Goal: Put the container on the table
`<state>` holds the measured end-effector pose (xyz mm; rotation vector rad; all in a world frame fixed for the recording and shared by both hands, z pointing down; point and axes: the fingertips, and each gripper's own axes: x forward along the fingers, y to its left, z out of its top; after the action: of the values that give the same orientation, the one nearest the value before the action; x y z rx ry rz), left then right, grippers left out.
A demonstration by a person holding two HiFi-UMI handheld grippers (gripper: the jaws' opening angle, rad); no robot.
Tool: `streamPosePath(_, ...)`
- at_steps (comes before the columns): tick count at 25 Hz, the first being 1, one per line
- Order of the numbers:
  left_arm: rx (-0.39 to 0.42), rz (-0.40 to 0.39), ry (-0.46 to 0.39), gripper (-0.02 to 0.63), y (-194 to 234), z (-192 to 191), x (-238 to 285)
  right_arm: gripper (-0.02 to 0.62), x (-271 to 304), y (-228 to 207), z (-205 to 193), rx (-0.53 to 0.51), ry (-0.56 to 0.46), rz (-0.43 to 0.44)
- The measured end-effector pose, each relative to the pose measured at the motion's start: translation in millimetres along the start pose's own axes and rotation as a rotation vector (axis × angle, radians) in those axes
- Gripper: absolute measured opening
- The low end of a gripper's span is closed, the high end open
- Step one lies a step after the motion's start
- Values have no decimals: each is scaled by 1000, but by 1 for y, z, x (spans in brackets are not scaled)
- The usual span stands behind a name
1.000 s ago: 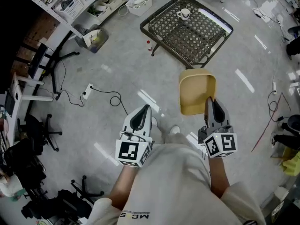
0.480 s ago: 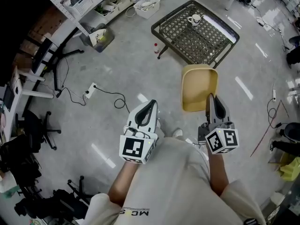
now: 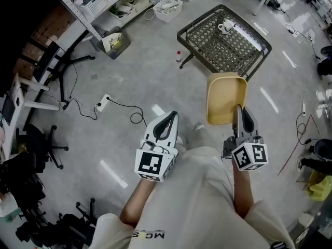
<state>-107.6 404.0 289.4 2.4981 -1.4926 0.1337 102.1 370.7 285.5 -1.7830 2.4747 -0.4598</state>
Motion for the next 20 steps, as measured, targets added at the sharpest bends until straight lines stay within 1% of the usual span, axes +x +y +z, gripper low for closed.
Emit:
streamPosePath(4, -18, -3, 20, 26, 16, -5, 19, 29, 27, -6, -5, 11, 14, -5)
streamPosePath(9, -5, -18, 45, 26, 42, -5, 62, 29, 80, -22, -13, 40, 22, -12)
streamPosePath(14, -4, -15, 73, 26, 78, 6, 127, 29, 150, -52, -11, 70, 38, -20)
streamPosePath(18, 21, -8, 77, 26, 99, 35, 194, 29, 216, -88, 10, 32, 57, -12)
streamPosePath(20, 22, -2, 75, 26, 111, 47, 229, 29, 251, -104, 17, 28, 67, -3)
